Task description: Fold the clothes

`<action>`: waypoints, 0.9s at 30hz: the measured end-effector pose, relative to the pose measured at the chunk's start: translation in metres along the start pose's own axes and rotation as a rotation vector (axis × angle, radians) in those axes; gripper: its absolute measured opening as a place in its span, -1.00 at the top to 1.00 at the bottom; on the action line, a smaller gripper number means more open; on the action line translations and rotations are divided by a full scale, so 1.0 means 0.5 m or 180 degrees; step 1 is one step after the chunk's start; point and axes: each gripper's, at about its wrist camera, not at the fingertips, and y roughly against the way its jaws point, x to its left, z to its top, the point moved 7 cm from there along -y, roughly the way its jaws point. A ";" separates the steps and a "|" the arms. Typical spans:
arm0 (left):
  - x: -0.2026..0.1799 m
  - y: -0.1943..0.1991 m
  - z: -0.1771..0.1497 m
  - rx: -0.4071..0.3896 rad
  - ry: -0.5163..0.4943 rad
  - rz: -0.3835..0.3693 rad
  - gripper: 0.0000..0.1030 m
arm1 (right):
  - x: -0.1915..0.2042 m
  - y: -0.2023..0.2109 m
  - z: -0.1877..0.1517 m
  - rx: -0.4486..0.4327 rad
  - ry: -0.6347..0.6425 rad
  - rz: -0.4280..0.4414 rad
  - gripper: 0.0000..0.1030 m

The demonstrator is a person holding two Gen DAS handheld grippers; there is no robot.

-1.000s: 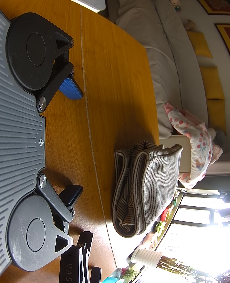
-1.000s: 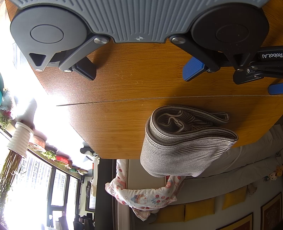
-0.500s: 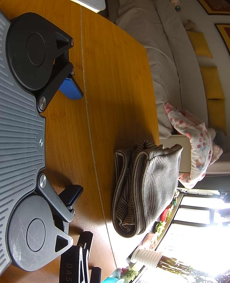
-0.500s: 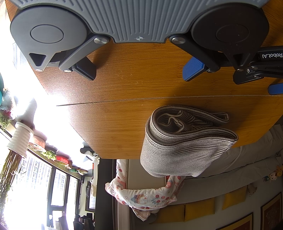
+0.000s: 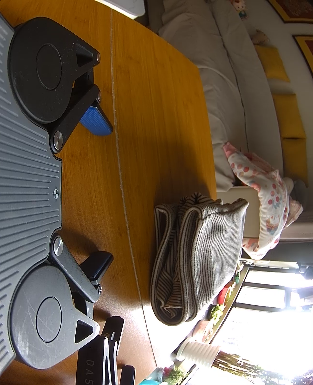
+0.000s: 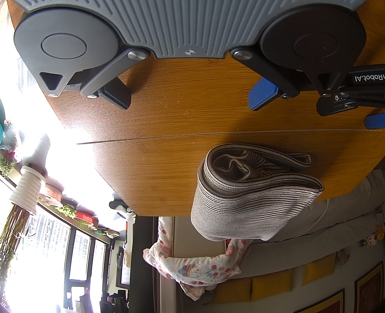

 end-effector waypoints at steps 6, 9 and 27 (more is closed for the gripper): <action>0.009 0.008 -0.002 0.0122 0.0087 0.0064 -1.00 | 0.000 0.000 0.000 0.0000 -0.0001 0.0000 -1.00; 0.011 0.010 -0.003 0.0128 0.0101 0.0089 -1.00 | 0.000 0.000 0.000 0.0000 0.0000 0.0000 -1.00; 0.021 0.017 -0.001 0.0007 0.0256 -0.0039 -1.00 | -0.003 0.001 0.001 0.0001 0.0011 0.0011 -1.00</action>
